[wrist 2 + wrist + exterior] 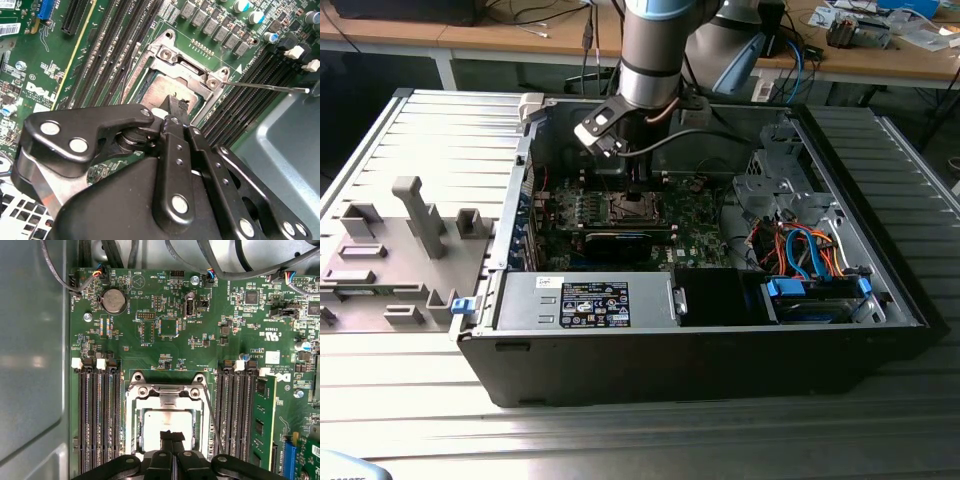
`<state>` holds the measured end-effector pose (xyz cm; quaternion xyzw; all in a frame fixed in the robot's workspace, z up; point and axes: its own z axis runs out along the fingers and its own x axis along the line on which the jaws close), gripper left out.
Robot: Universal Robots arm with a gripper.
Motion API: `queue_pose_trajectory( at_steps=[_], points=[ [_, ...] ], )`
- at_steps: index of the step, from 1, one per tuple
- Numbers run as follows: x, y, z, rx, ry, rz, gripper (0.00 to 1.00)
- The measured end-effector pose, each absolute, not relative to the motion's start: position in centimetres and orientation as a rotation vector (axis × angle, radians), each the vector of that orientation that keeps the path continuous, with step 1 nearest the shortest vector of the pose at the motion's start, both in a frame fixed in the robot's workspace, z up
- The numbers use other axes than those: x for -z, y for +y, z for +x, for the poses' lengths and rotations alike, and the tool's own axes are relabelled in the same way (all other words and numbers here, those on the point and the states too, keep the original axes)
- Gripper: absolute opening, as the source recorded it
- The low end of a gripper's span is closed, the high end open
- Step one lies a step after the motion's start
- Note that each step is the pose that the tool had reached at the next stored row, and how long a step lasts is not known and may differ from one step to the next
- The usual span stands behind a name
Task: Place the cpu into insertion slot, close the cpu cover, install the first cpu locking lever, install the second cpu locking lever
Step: 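Close the cpu cover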
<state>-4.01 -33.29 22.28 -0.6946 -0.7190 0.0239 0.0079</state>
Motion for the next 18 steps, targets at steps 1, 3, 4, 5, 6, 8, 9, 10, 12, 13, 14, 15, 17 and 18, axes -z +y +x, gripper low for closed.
queue_pose_trajectory(
  at_steps=[1,3,4,5,6,8,9,10,12,13,14,15,17,18],
  points=[
    [-22.3,-33.3,-4.0,-0.075,-2.248,-2.171,0.11],
    [-22.4,-33.3,-4.0,-0.075,-2.248,-2.171,0.11],
    [-22.5,-33.3,-4.0,-0.074,-2.247,-2.171,0.11],
    [-22.6,-33.3,-4.0,-0.075,-2.247,-2.171,0.11],
    [-22.7,-33.3,-4.0,-0.074,-2.247,-2.171,0.11],
    [-22.9,-33.3,-4.0,-0.074,-2.248,-2.171,0.11],
    [-23.0,-33.3,-4.0,-0.074,-2.248,-2.171,0.11],
    [-23.0,-33.3,-4.0,-0.075,-2.247,-2.171,0.11],
    [-23.4,-33.3,-4.0,-0.075,-2.248,-2.171,0.11],
    [-23.4,-33.3,-4.0,-0.075,-2.248,-2.171,0.11],
    [-23.5,-33.3,-4.0,-0.074,-2.247,-2.171,0.11],
    [-23.6,-33.3,-4.0,-0.074,-2.248,-2.171,0.11],
    [-23.8,-33.3,-4.0,-0.074,-2.247,-2.171,0.11],
    [-23.8,-33.3,-4.0,-0.074,-2.247,-2.171,0.11]
  ],
)
